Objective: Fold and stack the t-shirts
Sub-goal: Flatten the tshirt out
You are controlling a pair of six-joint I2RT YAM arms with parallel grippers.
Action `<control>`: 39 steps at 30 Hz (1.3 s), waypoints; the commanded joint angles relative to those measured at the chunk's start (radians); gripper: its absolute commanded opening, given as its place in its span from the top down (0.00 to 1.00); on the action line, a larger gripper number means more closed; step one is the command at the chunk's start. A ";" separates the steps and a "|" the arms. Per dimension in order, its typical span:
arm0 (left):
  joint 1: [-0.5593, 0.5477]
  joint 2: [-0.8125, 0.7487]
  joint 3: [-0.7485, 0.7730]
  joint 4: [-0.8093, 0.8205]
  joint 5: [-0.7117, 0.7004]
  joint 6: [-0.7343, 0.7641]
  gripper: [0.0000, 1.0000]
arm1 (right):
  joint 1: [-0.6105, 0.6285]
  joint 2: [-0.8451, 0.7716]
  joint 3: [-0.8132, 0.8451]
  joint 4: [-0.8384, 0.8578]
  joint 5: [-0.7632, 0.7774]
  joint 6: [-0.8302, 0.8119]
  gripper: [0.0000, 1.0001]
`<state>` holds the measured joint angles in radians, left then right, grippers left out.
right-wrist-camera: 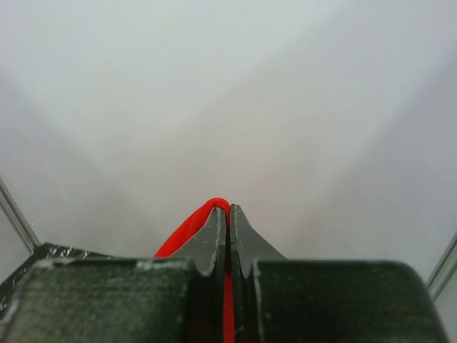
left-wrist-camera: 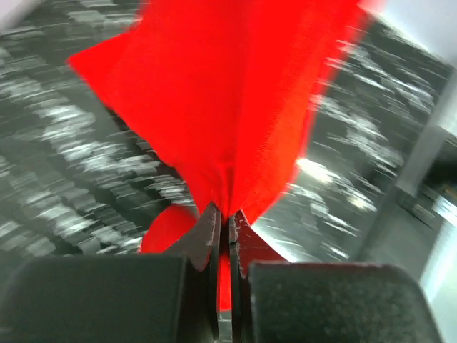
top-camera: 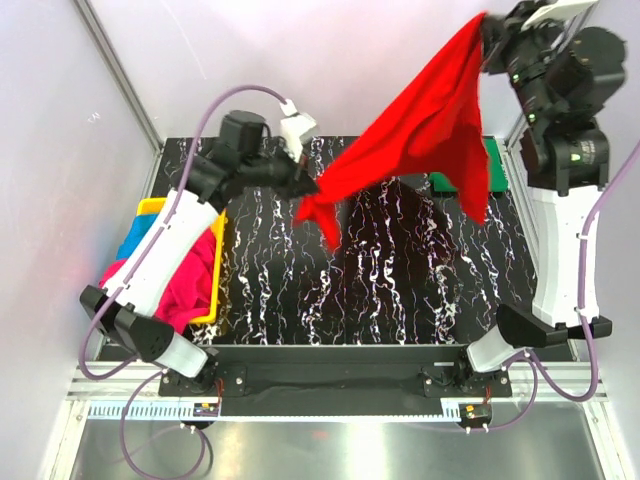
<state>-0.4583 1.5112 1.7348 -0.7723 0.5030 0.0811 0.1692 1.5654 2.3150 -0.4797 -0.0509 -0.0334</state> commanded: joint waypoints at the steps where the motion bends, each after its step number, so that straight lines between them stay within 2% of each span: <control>1: -0.071 -0.082 0.037 -0.028 0.144 -0.015 1.00 | -0.003 0.027 0.121 0.020 -0.010 -0.010 1.00; 3: -0.071 -0.075 0.034 -0.021 0.199 -0.053 1.00 | -0.005 0.079 0.144 0.004 -0.010 -0.005 1.00; 7: -0.068 -0.063 0.005 -0.007 0.223 -0.069 1.00 | -0.003 0.192 0.141 -0.005 -0.056 0.064 1.00; 11: -0.011 -0.054 -0.143 0.100 0.274 -0.144 1.00 | -0.004 0.365 0.138 0.004 -0.154 0.150 1.00; 13: 0.053 -0.043 -0.213 0.155 0.290 -0.181 1.00 | 0.010 0.432 0.136 0.021 -0.182 0.196 1.00; 17: 0.144 0.012 -0.366 0.244 0.223 -0.185 1.00 | 0.084 0.655 0.188 0.004 -0.168 0.194 1.00; 20: 0.193 0.081 -0.388 0.232 0.191 -0.159 1.00 | 0.130 0.825 0.343 -0.071 -0.162 0.207 1.00; 22: 0.227 0.113 -0.388 0.226 0.172 -0.150 1.00 | 0.142 0.878 0.435 -0.135 -0.147 0.207 0.65; 23: 0.240 0.133 -0.392 0.234 0.160 -0.150 1.00 | 0.145 0.883 0.438 -0.151 -0.133 0.210 0.40; 24: 0.260 0.142 -0.399 0.240 0.151 -0.150 1.00 | 0.144 0.869 0.408 -0.178 -0.116 0.205 0.18; 25: 0.267 0.148 -0.402 0.243 0.146 -0.149 1.00 | 0.144 0.845 0.376 -0.186 -0.101 0.193 0.07; 26: 0.273 0.161 -0.408 0.245 0.123 -0.139 1.00 | 0.144 0.778 0.335 -0.189 -0.072 0.178 0.01; 30: 0.286 0.184 -0.417 0.229 0.098 -0.139 1.00 | 0.135 0.549 -0.022 -0.217 0.043 0.128 0.00; 31: 0.291 0.184 -0.426 0.225 0.101 -0.141 1.00 | 0.127 0.500 -0.099 -0.217 0.045 0.138 0.00; 32: 0.294 0.181 -0.435 0.223 0.103 -0.141 1.00 | 0.116 0.408 -0.261 -0.218 0.075 0.150 0.00; 34: 0.306 0.173 -0.454 0.209 0.088 -0.139 1.00 | 0.066 0.331 -0.418 -0.220 0.083 0.197 0.02; 35: 0.308 0.167 -0.458 0.205 0.057 -0.129 1.00 | 0.049 0.279 -0.554 -0.226 0.104 0.208 0.07; 38: 0.308 0.158 -0.481 0.168 0.014 -0.098 0.99 | 0.001 0.220 -0.769 -0.231 0.131 0.251 0.19; 39: 0.308 0.159 -0.483 0.156 0.003 -0.096 0.97 | -0.008 0.214 -0.808 -0.238 0.141 0.277 0.19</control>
<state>-0.1574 1.6928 1.2625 -0.5953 0.5694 -0.0498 0.1841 1.7706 1.6596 -0.6792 0.0196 0.1795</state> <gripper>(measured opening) 0.030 0.819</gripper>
